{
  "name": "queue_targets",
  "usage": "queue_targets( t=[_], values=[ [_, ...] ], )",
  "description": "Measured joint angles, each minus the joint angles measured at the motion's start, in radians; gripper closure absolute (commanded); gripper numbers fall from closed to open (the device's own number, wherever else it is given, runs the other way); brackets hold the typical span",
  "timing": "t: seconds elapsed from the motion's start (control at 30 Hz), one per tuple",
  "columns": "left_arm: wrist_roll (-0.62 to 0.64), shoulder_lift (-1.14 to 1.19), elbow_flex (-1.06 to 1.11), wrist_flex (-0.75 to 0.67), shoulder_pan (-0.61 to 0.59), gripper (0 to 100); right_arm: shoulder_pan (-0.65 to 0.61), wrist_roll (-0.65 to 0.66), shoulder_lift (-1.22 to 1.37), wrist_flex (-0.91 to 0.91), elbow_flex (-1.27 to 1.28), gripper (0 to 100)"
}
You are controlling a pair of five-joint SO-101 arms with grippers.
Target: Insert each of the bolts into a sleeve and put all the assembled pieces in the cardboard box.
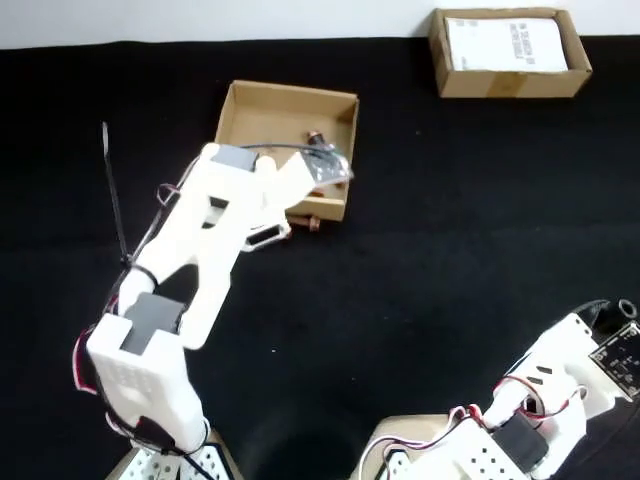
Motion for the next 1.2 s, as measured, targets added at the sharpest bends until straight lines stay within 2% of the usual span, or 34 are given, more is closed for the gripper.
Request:
queue_targets(
  t=[0.2,0.37,0.63,0.83,1.2],
  values=[
    [-0.272,0.015,-0.11,0.106,0.0,86,0.005,0.0,0.0,-0.002,0.0,99.1],
    [-0.416,0.04,-0.207,0.121,0.0,85,0.005,0.0,0.0,-0.002,0.0,99.1],
    [-0.433,0.244,-0.423,0.203,0.009,86,0.005,0.0,0.0,-0.002,0.0,99.1],
    [-0.437,0.376,-0.575,0.244,0.017,86,0.005,0.054,0.0,-0.002,0.0,99.1],
    [-0.439,0.54,-0.68,0.275,0.034,86,0.005,0.055,0.0,-0.002,0.0,99.1]
  ],
)
